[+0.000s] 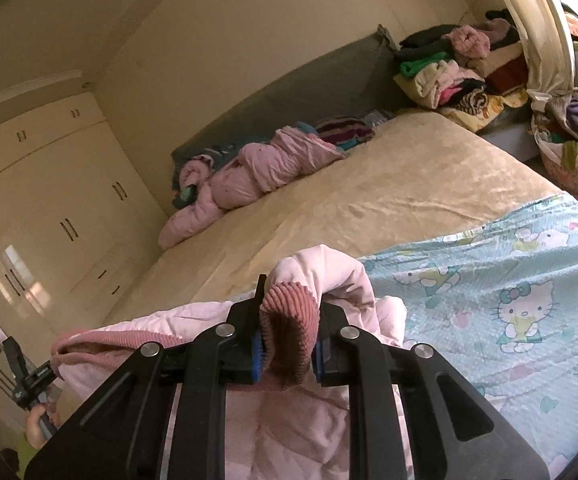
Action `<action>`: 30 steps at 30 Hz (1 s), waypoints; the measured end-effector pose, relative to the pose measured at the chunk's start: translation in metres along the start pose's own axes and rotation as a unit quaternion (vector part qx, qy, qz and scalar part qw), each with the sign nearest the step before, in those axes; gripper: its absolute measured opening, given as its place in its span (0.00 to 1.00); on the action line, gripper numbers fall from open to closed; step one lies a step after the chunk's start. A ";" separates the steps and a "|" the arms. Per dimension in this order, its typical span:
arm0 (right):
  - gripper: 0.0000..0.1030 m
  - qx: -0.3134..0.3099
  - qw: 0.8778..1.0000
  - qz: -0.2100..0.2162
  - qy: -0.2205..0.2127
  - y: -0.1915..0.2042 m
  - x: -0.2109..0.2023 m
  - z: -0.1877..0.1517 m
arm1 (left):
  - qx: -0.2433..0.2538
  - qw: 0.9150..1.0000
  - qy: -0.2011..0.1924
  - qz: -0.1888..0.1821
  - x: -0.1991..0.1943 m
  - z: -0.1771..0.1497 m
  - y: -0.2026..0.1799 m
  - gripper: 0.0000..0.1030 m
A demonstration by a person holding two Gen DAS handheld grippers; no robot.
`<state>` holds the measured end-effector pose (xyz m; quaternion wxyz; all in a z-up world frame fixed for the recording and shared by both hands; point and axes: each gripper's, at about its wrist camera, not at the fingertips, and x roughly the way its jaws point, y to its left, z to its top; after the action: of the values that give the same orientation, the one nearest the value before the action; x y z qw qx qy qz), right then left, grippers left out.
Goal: Fold large clothes
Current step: 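Lift the hem with both tools and fold it over toward the collar, then lay the hem down on the jacket and open both tools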
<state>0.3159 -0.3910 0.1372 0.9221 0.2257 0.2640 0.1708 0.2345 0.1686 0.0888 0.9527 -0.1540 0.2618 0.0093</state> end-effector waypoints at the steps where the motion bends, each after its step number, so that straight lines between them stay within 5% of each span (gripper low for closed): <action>1: 0.16 0.001 1.000 -0.002 0.002 -0.002 0.004 0.000 | 0.001 1.000 0.003 0.002 0.005 0.000 0.000 0.17; 30: 0.22 0.030 0.995 -0.074 0.063 -0.047 0.119 -0.031 | 0.025 0.996 0.063 0.052 0.107 -0.027 0.006 0.19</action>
<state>0.4033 -0.3690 0.0413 0.9063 0.2223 0.3429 0.1083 0.3124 0.1597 0.0114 0.9360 -0.1168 0.3294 0.0423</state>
